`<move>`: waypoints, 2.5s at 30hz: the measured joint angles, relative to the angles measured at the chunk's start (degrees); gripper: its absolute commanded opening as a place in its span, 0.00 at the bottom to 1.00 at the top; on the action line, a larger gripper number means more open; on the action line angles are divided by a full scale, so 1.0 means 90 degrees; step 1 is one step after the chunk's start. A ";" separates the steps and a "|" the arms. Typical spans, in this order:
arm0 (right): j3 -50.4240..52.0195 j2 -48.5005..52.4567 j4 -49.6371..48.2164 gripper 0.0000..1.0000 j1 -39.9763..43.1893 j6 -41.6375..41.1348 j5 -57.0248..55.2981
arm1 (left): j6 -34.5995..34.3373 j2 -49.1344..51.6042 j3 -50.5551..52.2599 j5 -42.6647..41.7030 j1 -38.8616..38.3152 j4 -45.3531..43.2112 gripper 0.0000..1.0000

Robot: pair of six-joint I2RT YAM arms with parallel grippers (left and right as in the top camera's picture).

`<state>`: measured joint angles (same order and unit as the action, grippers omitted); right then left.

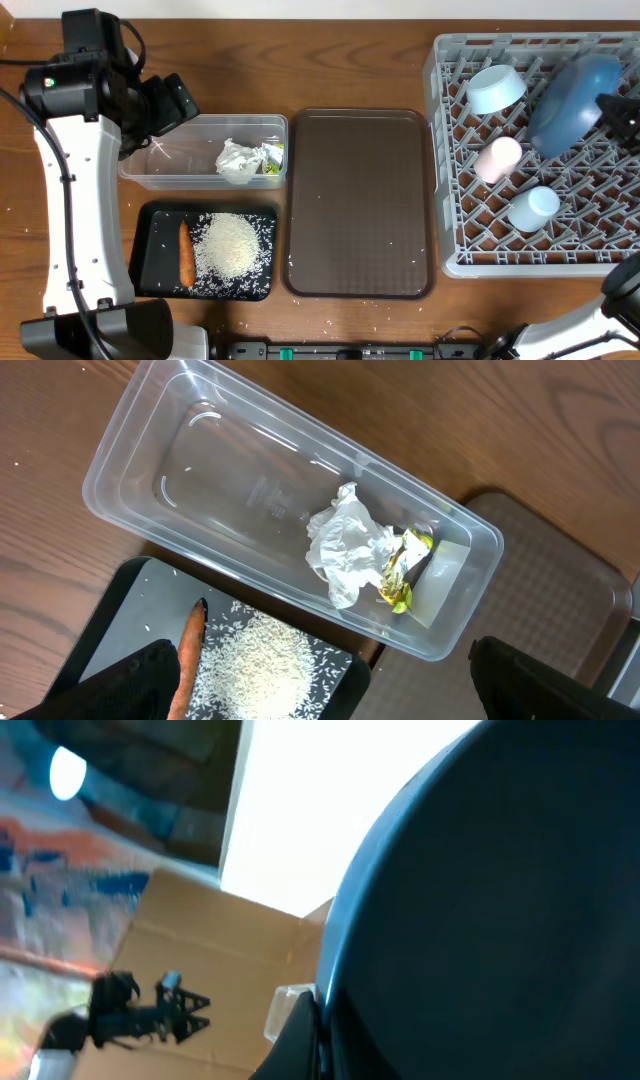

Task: Sort waste into correct bins and load items into the dishwasher rack
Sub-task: 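Lift blue plate with right gripper and stand it in the rack, then release plate and raise right gripper out of the rack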

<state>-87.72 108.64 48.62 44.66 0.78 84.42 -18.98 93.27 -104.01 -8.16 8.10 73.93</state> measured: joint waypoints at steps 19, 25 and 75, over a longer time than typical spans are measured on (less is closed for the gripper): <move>-0.0002 0.0056 0.0403 0.35 0.1489 -0.1452 -0.2977 | 0.0000 0.0000 0.0000 0.0000 0.0000 -0.0002 0.95; -0.0002 0.0053 0.0430 0.46 0.1496 -0.1530 -0.3602 | 0.0000 0.0000 -0.0002 0.0000 0.0000 -0.0002 0.95; -0.0002 -0.1712 0.0187 0.99 -0.5882 -0.0857 -0.8726 | 0.0000 0.0000 -0.0002 0.0000 0.0000 0.0000 0.95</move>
<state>-87.74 93.23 50.30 -8.27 -6.94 5.89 -18.98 93.27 -104.03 -8.16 8.10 73.93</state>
